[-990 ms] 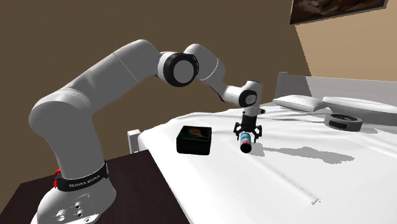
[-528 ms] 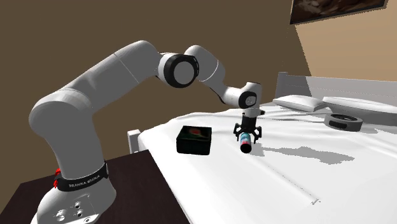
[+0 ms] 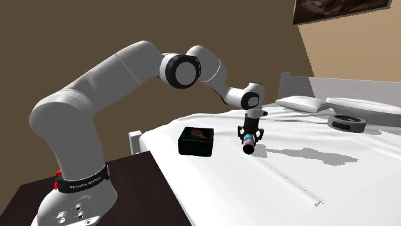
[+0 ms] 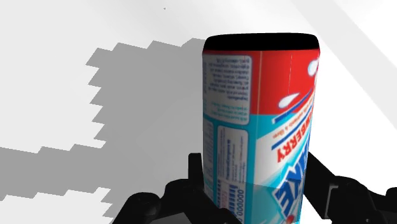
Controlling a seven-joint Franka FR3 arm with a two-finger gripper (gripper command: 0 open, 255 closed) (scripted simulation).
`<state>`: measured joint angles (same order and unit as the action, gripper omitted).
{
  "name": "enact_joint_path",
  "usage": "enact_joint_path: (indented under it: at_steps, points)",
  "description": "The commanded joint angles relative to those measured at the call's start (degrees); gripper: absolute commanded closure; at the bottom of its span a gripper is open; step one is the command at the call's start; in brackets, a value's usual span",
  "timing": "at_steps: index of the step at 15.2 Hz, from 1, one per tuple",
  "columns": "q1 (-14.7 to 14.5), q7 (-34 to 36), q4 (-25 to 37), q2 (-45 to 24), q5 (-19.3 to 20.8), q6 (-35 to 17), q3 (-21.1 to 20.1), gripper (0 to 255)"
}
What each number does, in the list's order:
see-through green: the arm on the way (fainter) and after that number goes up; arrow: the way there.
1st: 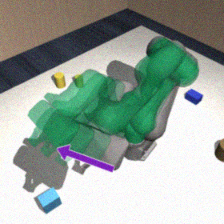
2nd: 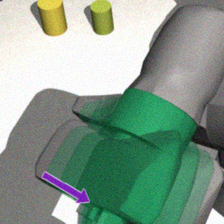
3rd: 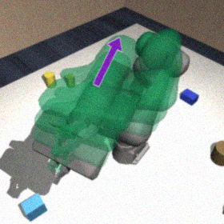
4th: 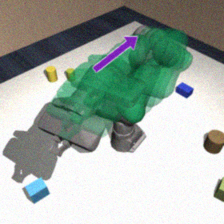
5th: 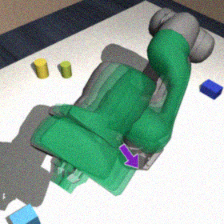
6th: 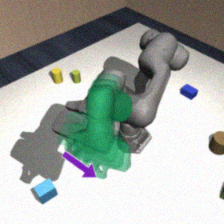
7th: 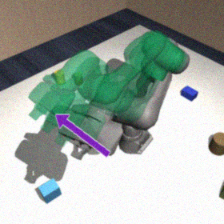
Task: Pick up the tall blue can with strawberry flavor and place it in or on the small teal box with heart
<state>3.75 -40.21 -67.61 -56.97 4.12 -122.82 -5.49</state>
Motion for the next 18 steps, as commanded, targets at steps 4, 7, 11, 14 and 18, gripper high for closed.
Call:
enact_joint_path:
  at_steps: [4,7,11,14,18]
  points:
    - [0.01,0.03,-0.23,0.53,-0.03,0.36,-0.02,255]
    - [0.07,0.03,-0.61,2.09,-0.10,1.54,-0.11,255]
    - [0.14,0.02,-0.81,3.99,-0.20,3.24,-0.21,255]
    - [0.19,0.01,-0.77,5.32,-0.28,4.61,-0.29,255]
    - [0.23,-0.01,-0.40,6.91,-0.39,6.57,-0.38,255]
